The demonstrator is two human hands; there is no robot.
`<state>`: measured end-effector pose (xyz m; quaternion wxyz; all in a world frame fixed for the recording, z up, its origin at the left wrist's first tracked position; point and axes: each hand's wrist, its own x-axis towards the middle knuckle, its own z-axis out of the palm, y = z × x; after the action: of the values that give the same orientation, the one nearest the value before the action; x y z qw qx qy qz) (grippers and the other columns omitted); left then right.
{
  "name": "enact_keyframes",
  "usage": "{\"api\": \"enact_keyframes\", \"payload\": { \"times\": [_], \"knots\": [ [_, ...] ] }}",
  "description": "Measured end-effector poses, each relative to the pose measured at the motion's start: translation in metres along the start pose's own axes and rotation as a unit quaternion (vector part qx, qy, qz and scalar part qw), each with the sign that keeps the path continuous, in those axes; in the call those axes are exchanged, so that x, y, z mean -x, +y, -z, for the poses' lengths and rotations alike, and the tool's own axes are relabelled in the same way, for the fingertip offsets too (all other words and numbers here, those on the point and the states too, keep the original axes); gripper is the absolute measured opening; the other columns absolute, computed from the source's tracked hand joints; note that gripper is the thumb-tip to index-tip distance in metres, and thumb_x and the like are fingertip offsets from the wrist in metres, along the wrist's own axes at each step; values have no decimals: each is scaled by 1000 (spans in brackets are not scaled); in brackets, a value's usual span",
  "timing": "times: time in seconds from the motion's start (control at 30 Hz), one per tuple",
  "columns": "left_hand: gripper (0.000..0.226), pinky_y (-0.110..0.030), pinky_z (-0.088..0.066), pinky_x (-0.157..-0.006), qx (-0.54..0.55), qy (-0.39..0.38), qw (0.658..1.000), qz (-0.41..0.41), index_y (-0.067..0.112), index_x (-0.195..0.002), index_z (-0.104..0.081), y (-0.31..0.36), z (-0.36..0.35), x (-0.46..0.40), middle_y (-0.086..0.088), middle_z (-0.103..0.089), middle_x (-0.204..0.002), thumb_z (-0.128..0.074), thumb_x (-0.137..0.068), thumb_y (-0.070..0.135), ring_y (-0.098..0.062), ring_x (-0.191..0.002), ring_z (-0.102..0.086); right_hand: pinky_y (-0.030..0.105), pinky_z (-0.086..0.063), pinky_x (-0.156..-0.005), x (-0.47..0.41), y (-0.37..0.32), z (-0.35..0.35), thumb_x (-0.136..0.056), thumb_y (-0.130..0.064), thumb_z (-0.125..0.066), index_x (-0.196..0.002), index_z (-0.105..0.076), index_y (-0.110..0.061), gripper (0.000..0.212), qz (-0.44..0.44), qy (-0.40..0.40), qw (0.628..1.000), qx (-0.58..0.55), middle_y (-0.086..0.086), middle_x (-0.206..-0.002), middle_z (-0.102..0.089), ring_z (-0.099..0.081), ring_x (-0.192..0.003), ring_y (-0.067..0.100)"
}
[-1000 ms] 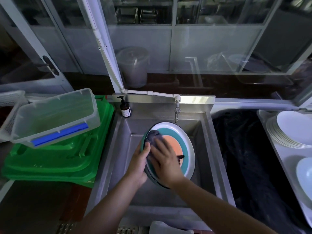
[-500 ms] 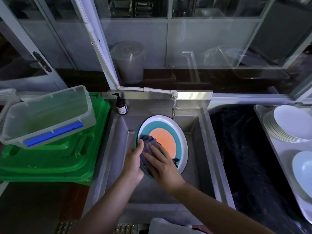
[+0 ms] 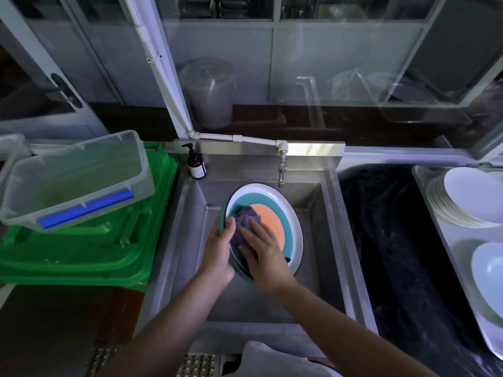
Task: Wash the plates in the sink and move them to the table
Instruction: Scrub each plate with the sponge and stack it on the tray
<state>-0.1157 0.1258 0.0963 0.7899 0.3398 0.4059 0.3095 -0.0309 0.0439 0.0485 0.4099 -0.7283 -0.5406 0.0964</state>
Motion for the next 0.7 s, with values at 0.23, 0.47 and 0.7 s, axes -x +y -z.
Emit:
{"api": "enact_keyframes", "payload": {
  "times": [0.23,0.47,0.7],
  "knots": [
    [82,-49,-62,-77,64,79,994,47,-2,-132,-60,-2,10,-24,-30,-64,-116,-75,-73,53,-40,-98,-69,32,-46,-84,1,1,34,-94,-11,-60,-108,-74,-12,20,103,-129,986,2,1,-109,-67,-58,-89,28],
    [66,-59,-53,-100,39,125,991,5,15,-134,-63,1,10,-28,-13,-72,-125,-80,-82,51,-35,-114,-69,45,-54,-83,14,22,57,-85,-51,-56,-113,-66,-27,38,6,-234,967,104,-5,-108,-64,-59,-93,25],
    [48,-54,-59,-88,66,134,988,46,6,-131,-63,0,6,-31,-19,-71,-122,-64,-98,40,-41,-105,-71,43,-35,-115,16,-19,34,-80,-55,-67,-148,-43,-28,77,14,-185,969,161,-6,-145,-50,-42,-132,20]
  ]
}}
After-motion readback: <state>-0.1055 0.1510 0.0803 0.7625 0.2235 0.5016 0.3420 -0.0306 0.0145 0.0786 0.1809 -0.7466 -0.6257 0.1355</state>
